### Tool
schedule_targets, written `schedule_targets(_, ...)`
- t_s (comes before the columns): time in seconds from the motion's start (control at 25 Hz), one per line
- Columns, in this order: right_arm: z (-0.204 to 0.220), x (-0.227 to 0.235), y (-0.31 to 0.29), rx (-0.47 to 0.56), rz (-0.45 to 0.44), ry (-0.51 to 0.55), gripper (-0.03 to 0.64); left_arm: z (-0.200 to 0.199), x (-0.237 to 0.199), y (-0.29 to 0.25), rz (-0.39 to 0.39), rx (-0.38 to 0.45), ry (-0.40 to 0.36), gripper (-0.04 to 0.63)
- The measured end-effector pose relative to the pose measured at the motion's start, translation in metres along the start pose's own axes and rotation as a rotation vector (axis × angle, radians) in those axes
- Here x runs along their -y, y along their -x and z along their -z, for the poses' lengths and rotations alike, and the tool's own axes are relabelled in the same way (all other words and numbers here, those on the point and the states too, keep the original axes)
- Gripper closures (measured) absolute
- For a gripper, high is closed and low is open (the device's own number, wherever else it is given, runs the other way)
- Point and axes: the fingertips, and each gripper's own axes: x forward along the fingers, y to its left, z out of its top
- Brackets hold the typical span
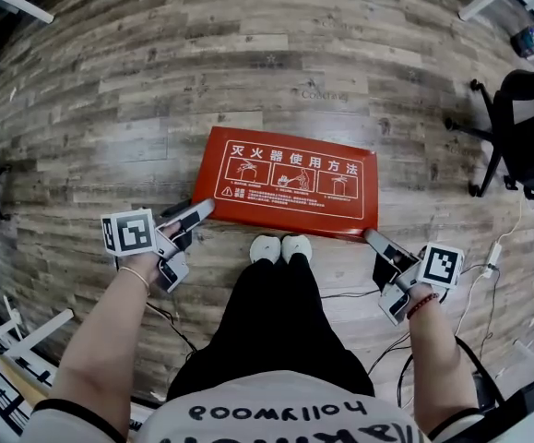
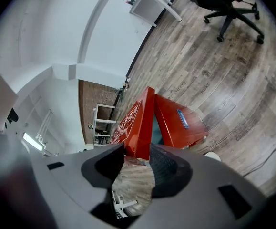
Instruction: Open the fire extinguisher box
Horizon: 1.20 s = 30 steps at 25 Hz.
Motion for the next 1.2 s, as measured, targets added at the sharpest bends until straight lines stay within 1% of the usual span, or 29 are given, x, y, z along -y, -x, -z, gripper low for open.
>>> schedule_targets(0.08, 0.001, 0.0, 0.001, 0.003, 0.01, 0.007, 0.449, -0.002, 0.011, -0.001, 0.015, 0.008, 0.007, 0.39)
schedule_targets(0.12, 0.002, 0.001, 0.0, 0.005, 0.019, 0.011, 0.449, 0.0, 0.01, -0.001, 0.007, 0.005, -0.001, 0.39)
schedule_targets(0.24, 0.004, 0.011, 0.0, 0.018, 0.083, 0.03, 0.449, 0.002, 0.014, -0.005, -0.048, -0.007, -0.037, 0.39)
schedule_targets(0.32, 0.002, 0.025, 0.003, 0.033, 0.176, 0.039, 0.449, 0.003, 0.015, -0.01, -0.123, 0.008, -0.078, 0.388)
schedule_targets(0.36, 0.004, 0.032, 0.003, 0.039, 0.218, 0.039, 0.448, 0.005, 0.011, -0.011, -0.177, 0.021, -0.114, 0.386)
schedule_targets(0.4, 0.007, 0.037, 0.001, 0.044, 0.238, 0.036, 0.445, 0.008, 0.007, -0.011, -0.236, 0.036, -0.161, 0.385)
schedule_targets(0.48, 0.013, 0.041, -0.006, 0.055, 0.244, 0.031, 0.44, 0.014, 0.0, -0.009, -0.346, 0.065, -0.261, 0.385)
schedule_targets(0.52, 0.015, 0.042, -0.009, 0.059, 0.241, 0.032, 0.439, 0.017, -0.002, -0.009, -0.387, 0.074, -0.303, 0.385)
schedule_targets(0.6, 0.016, 0.046, -0.014, 0.059, 0.249, 0.045, 0.436, 0.019, -0.006, -0.011, -0.453, 0.062, -0.387, 0.385)
schedule_targets(0.68, 0.017, 0.054, -0.02, 0.049, 0.28, 0.067, 0.432, 0.02, -0.014, -0.016, -0.501, 0.021, -0.453, 0.385)
schedule_targets(0.84, 0.02, 0.075, -0.029, 0.016, 0.349, 0.112, 0.428, 0.026, -0.031, -0.028, -0.53, -0.038, -0.452, 0.385)
schedule_targets(0.92, 0.02, 0.081, -0.033, -0.001, 0.38, 0.137, 0.428, 0.026, -0.035, -0.03, -0.535, -0.044, -0.457, 0.385)
schedule_targets(1.08, 0.021, 0.083, -0.034, 0.012, 0.363, 0.155, 0.428, 0.026, -0.035, -0.03, -0.509, -0.005, -0.436, 0.385)
schedule_targets(1.2, 0.02, 0.081, -0.033, 0.023, 0.367, 0.179, 0.428, 0.027, -0.035, -0.031, -0.499, -0.016, -0.437, 0.385)
